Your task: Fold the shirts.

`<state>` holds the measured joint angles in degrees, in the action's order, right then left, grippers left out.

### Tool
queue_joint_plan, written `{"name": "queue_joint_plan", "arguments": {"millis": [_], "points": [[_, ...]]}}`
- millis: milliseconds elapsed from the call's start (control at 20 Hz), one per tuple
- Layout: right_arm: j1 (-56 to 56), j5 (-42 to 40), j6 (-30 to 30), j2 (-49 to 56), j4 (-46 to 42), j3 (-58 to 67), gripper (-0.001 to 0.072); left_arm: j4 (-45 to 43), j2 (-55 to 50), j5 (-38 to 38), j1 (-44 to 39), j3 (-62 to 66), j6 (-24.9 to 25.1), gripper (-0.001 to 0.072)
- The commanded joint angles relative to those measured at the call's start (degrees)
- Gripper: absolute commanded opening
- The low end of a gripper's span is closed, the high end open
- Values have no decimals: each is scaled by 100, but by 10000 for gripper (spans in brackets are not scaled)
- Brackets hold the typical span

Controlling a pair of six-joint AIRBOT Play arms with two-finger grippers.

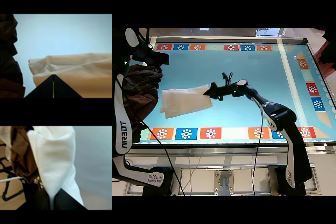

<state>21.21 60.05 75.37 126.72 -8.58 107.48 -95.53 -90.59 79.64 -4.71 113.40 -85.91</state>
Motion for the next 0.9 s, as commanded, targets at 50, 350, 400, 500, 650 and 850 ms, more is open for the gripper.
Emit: {"name": "queue_joint_plan", "arguments": {"millis": [50, 350, 400, 500, 650, 850], "points": [[-1311, 59, 162, -778, -1128, 138, 25, -4, 0, 13, 4, 4, 37, 12], [-3668, 1808, 1945, -2559, -6321, 129, 25, 741, 0, -297, 2, 4, 2, 13], [-4009, 2216, 1945, -2747, -6902, 105, 25, 927, -2, -387, 2, 4, -11, 13], [-4631, 3082, 1930, -2951, -7858, 107, 25, 1276, 0, -560, -2, 4, -24, 13], [-5263, 3836, 1908, -3027, -8579, -48, 25, 1558, -2, -605, -4, 4, -28, 12], [-5372, 4151, 1937, -3327, -10198, -1729, 25, 1620, -2, -439, -39, 4, -44, 13]]}}
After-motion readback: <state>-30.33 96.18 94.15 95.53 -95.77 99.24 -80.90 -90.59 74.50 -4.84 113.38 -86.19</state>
